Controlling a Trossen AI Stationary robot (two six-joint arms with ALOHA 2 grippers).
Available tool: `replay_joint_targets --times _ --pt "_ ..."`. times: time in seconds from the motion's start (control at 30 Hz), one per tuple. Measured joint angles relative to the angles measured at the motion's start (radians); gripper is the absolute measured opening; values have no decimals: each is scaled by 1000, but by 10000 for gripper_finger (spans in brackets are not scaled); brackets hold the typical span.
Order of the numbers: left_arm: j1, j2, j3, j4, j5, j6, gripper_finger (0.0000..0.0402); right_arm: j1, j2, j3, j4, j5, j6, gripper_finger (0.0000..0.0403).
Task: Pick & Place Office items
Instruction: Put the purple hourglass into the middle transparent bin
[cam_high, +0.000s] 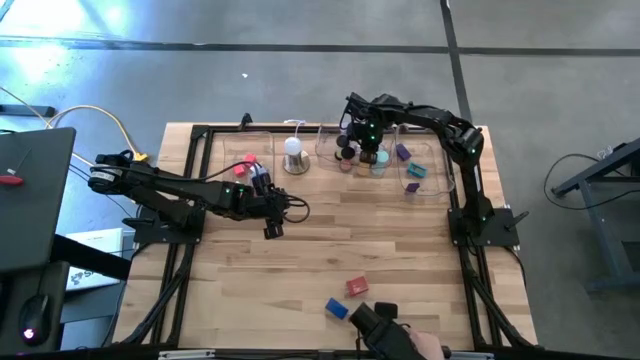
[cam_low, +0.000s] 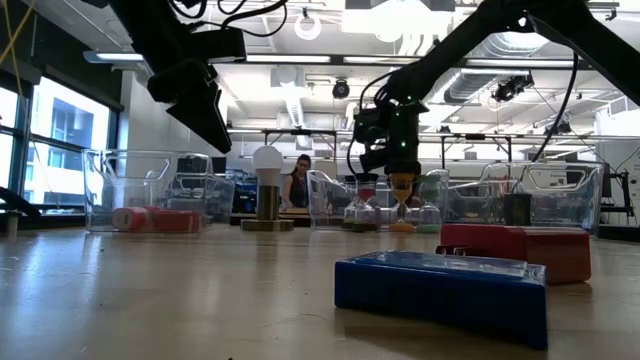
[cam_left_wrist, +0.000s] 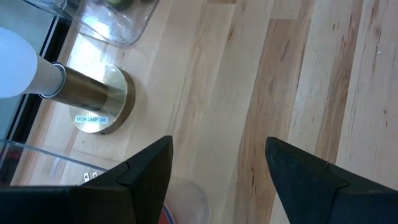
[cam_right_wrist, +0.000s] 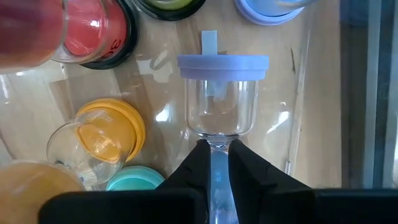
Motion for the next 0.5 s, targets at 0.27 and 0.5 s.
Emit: replay_joint_targets --times 0.27,0.5 --pt "0 0 0 4 0 0 247 3 0 0 -18 -10 51 29" --pt "0 0 0 8 0 0 247 2 0 0 -35 -19 162 11"
